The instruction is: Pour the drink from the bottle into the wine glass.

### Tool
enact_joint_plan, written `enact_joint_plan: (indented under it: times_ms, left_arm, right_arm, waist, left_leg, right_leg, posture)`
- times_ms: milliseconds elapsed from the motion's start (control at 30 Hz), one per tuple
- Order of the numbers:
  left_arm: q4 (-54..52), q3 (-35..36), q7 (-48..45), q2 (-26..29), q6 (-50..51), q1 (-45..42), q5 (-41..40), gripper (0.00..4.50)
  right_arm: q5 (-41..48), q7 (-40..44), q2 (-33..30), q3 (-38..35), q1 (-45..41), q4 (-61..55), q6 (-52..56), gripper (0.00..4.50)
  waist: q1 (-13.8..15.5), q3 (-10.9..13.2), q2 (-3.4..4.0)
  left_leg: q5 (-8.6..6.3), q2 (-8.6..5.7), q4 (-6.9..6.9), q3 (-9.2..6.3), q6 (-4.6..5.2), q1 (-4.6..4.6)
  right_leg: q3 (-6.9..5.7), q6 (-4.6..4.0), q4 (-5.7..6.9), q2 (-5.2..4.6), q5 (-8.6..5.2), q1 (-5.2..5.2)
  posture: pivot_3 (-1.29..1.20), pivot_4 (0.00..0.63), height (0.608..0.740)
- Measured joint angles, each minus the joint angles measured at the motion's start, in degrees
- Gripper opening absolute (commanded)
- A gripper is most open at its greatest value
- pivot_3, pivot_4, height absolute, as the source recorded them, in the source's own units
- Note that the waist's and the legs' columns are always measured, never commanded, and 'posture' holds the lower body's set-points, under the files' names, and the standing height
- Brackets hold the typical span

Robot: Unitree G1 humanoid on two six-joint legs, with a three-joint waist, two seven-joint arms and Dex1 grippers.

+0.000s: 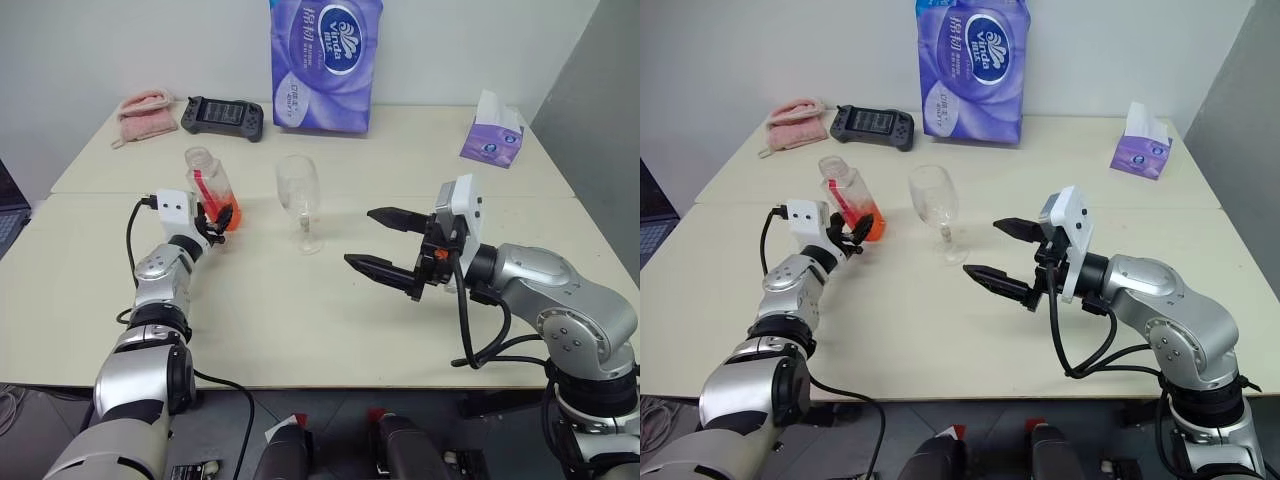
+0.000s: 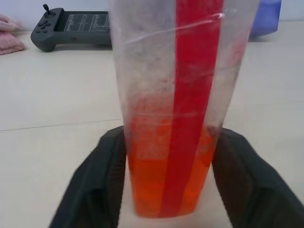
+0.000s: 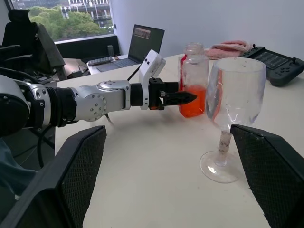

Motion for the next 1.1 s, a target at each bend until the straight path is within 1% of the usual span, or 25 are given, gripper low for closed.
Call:
enact_joint_plan:
  times_ms: [33, 67, 267, 467, 633, 867, 1000, 1100]
  left_arm:
    - [0.34, 0.04, -0.02, 0.05, -0.08, -0.17, 0.01, 1.65]
    - [0.57, 0.04, 0.00, 0.15, -0.11, -0.29, 0.09, 1.63]
    - [1.28, -0.06, 2.37, 1.23, -0.69, -0.60, 2.03, 1.63]
    - [-0.24, -2.52, 0.89, 2.50, -1.47, -0.39, 5.00, 1.63]
    - [-9.07, -5.97, -2.81, 4.48, -2.07, 0.96, 7.44, 1.63]
    - [-22.62, -9.76, -6.54, 9.66, -1.31, 2.06, 10.36, 1.63]
    - [-24.04, -12.00, -7.76, 11.39, -1.02, 1.28, 12.84, 1.63]
    - [-24.03, -15.25, -8.23, 13.14, -2.25, 0.02, 17.12, 1.63]
  right_arm:
    - [0.00, -0.04, 0.04, 0.00, 0.00, 0.00, -0.02, 4.50]
    - [0.00, -0.06, 0.09, 0.02, 0.00, 0.00, -0.07, 4.50]
    - [-0.16, -0.12, 0.51, 0.25, 0.15, 0.00, -0.39, 4.50]
    - [-2.48, -1.20, 2.24, 0.61, 0.30, 0.95, -3.24, 4.50]
    - [-7.81, -2.41, 4.41, 2.80, 0.25, 4.88, -8.30, 4.50]
    - [-14.47, -2.05, 7.77, 5.01, -1.38, 13.08, -16.30, 4.50]
    - [-15.03, -0.84, 10.51, 4.98, -2.24, 15.86, -20.08, 4.50]
    - [-15.98, 0.10, 11.85, 4.98, -3.05, 17.66, -22.78, 4.50]
  waist:
    - [0.00, 0.00, 0.00]
    - [0.00, 0.00, 0.00]
    - [-0.09, 0.00, 0.00]
    - [0.01, 0.00, 0.00]
    - [-0.01, 0.00, 0.00]
    - [-0.06, 0.00, 0.00]
    - [-0.06, 0.00, 0.00]
    - [-0.07, 0.00, 0.00]
  left_leg:
    - [0.00, 0.00, 0.00, 0.00, 0.00, 0.00]
    - [0.00, 0.00, 0.00, 0.00, 0.00, 0.00]
    - [0.00, 0.01, 0.00, 0.00, 0.00, 0.00]
    - [0.00, -0.01, 0.02, -0.01, 0.00, -0.04]
    - [0.01, 0.00, 0.02, 0.01, -0.01, -0.04]
    - [0.01, 0.00, 0.01, 0.04, -0.01, -0.02]
    - [0.01, -0.01, 0.01, 0.04, 0.00, -0.03]
    - [0.01, -0.03, 0.01, 0.06, 0.00, -0.03]
  right_leg:
    - [-0.01, 0.00, 0.00, 0.00, 0.00, 0.00]
    - [-0.01, 0.00, 0.00, 0.00, 0.00, 0.00]
    - [0.00, 0.00, 0.01, 0.01, 0.00, -0.01]
    - [-0.02, 0.00, 0.01, 0.01, 0.00, -0.02]
    - [0.02, 0.00, 0.01, 0.00, 0.01, -0.04]
    - [0.05, -0.01, 0.03, 0.02, 0.01, -0.05]
    - [0.04, -0.01, 0.03, 0.04, 0.01, -0.05]
    - [0.03, 0.00, 0.03, 0.06, 0.01, -0.05]
  posture:
    - [0.00, 0.150, 0.740]
    - [0.00, 0.150, 0.740]
    - [0.00, 0.150, 0.740]
    - [0.00, 0.150, 0.740]
    - [0.00, 0.150, 0.740]
    - [0.00, 0.150, 0.740]
    - [0.00, 0.150, 0.740]
    - [0.00, 0.150, 0.740]
